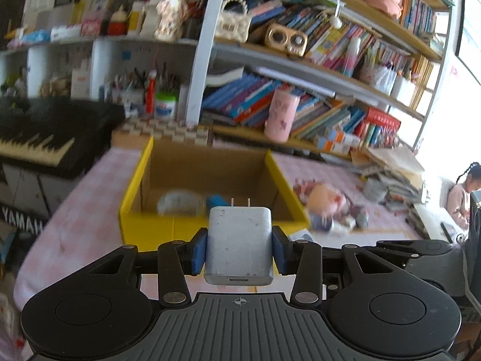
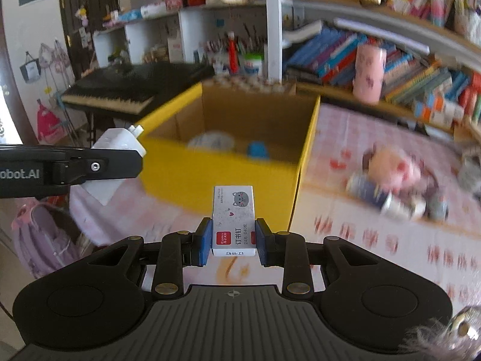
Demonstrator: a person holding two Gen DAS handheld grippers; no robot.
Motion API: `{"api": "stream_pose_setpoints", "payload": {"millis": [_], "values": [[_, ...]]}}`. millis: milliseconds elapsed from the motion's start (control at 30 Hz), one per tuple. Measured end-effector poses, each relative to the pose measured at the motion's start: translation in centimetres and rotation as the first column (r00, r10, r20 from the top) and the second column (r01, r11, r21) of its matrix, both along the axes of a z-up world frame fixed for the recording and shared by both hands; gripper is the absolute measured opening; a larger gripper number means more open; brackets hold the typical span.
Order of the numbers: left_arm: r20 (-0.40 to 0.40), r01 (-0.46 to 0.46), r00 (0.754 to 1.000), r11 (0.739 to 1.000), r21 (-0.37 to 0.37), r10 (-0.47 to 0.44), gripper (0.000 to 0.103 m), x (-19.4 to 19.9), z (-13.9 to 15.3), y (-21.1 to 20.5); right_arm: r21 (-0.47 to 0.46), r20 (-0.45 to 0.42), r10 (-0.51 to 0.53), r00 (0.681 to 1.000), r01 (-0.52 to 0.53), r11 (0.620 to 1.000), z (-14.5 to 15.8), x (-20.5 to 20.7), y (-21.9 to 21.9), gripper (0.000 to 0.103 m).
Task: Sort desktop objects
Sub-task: 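Lift and carry the charger and card box with both tools over the yellow box, then open the left tool dropping the charger while the right tool drops the card box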
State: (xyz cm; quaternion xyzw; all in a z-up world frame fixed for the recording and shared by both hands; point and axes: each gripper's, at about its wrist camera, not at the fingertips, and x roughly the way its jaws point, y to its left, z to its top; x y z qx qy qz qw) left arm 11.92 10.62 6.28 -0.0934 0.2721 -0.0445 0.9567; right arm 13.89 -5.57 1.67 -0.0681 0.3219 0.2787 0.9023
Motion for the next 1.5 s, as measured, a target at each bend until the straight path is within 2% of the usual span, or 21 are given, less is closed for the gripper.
{"api": "stream_pose_setpoints", "payload": {"millis": [200, 433, 667, 833, 1167, 1300, 1500], "values": [[0.068, -0.024, 0.997, 0.999, 0.037, 0.021, 0.042, 3.7, 1.5, 0.1, 0.016, 0.096, -0.012, 0.995, 0.01, 1.0, 2.3, 4.7, -0.3, 0.027], [0.082, -0.05, 0.996, 0.994, 0.101, 0.042, 0.042, 7.5, 1.4, 0.3, 0.004, 0.154, -0.002, 0.988, 0.002, 1.0, 3.1, 9.8, -0.5, 0.027], [0.0, -0.049, 0.999, 0.986, 0.16, 0.05, 0.042, 10.4, -1.2, 0.0, -0.047, 0.167, 0.043, 0.985, -0.035, 0.998, 1.8, 13.5, 0.7, 0.027], [-0.068, -0.022, 0.997, 0.978, 0.205, 0.036, 0.042, 12.1, -3.1, -0.7, -0.101, 0.142, 0.103, 0.985, -0.089, 0.991, 0.3, 15.4, 1.8, 0.027], [-0.168, 0.078, 0.985, 0.952, 0.297, -0.028, 0.042, 14.0, -5.7, -3.0, -0.233, 0.109, 0.256, 0.961, -0.226, 0.946, -1.5, 19.2, 4.8, 0.027], [-0.213, 0.111, 0.976, 0.947, 0.302, -0.047, 0.042, 14.2, -6.6, -3.4, -0.257, 0.094, 0.29, 0.952, -0.258, 0.931, -2.2, 20.1, 5.8, 0.027], [-0.257, 0.122, 0.964, 0.968, 0.22, -0.063, 0.042, 14.9, -7.2, -2.6, -0.317, 0.04, 0.362, 0.931, -0.332, 0.888, -3.4, 21.3, 7.8, 0.027]]}}
